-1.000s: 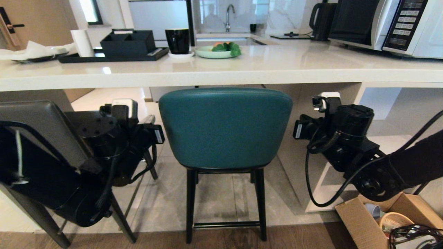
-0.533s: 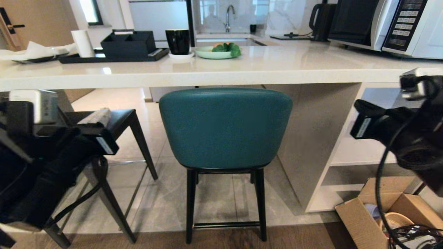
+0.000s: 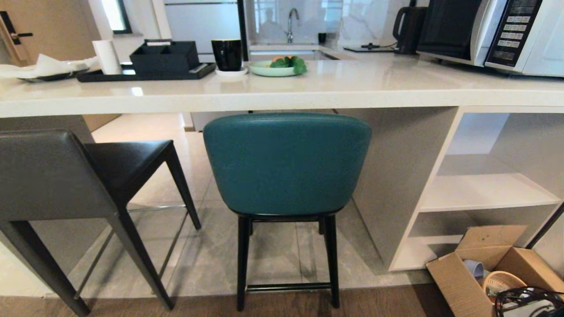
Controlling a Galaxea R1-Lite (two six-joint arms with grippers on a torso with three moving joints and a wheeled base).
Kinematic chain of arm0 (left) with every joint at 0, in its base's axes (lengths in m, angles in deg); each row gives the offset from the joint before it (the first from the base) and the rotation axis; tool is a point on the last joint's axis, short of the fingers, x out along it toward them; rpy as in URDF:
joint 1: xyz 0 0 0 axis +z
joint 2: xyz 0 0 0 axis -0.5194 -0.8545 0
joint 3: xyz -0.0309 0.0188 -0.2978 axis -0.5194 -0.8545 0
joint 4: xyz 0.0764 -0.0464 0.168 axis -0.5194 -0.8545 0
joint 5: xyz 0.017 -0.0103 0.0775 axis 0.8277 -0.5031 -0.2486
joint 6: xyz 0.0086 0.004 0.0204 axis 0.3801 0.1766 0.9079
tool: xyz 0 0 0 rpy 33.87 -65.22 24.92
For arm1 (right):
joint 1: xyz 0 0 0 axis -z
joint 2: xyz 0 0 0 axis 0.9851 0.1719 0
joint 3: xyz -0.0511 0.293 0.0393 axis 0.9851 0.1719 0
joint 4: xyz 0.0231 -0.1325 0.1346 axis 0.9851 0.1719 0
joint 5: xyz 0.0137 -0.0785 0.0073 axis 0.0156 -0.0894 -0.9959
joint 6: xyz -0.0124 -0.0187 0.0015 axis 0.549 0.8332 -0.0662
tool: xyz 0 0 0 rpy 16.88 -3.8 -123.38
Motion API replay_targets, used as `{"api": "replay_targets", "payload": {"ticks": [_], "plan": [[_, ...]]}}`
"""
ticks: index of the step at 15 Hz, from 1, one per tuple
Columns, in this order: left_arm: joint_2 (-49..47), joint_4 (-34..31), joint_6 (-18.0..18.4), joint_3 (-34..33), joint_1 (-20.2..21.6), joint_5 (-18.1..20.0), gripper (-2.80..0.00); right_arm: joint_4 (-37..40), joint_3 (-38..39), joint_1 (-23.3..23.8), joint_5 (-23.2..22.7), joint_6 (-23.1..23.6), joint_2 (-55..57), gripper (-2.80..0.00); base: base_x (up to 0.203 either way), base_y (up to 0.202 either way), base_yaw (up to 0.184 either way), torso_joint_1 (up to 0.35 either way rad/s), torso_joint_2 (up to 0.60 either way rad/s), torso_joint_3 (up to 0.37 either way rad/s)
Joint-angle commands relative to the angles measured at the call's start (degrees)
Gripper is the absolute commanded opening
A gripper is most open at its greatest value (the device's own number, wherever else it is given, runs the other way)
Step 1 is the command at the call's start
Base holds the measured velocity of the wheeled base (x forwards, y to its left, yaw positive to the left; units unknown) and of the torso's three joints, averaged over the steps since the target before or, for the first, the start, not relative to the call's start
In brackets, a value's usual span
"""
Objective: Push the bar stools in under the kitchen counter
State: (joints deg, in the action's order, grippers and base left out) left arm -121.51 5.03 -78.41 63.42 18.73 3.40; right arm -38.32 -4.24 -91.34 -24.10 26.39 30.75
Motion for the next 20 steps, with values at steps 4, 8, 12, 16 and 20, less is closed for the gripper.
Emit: {"api": "replay_targets", "payload": {"ticks": [4,8,12,16,20], "plan": [[21.6,-20.0,0.1,2.4,9.1,0.5,-2.8,27.0,-6.3,8.0,-0.2,0.6,-21.7,-2.8,0.0,0.0,0.0,0.0,0.0,0.0],[36.8,-34.3,0.4,-1.8,12.0,5.0,-2.8,32.4,-0.6,10.5,-6.2,1.0,-32.5,-2.8,0.0,0.0,0.0,0.0,0.0,0.0],[38.5,-36.5,-3.8,-13.2,12.5,13.5,-2.8,40.1,7.9,11.3,-14.3,-2.6,-38.4,-2.8,0.0,0.0,0.0,0.0,0.0,0.0],[38.4,-31.5,-3.9,-21.2,12.6,18.6,-2.8,31.7,23.8,11.3,-18.9,-3.2,-38.4,-2.8,0.0,0.0,0.0,0.0,0.0,0.0],[38.4,-35.3,-3.7,-21.2,12.5,19.1,-2.8,18.8,33.3,11.3,-19.3,0.1,-38.3,-2.8,0.0,0.0,0.0,0.0,0.0,0.0]]}}
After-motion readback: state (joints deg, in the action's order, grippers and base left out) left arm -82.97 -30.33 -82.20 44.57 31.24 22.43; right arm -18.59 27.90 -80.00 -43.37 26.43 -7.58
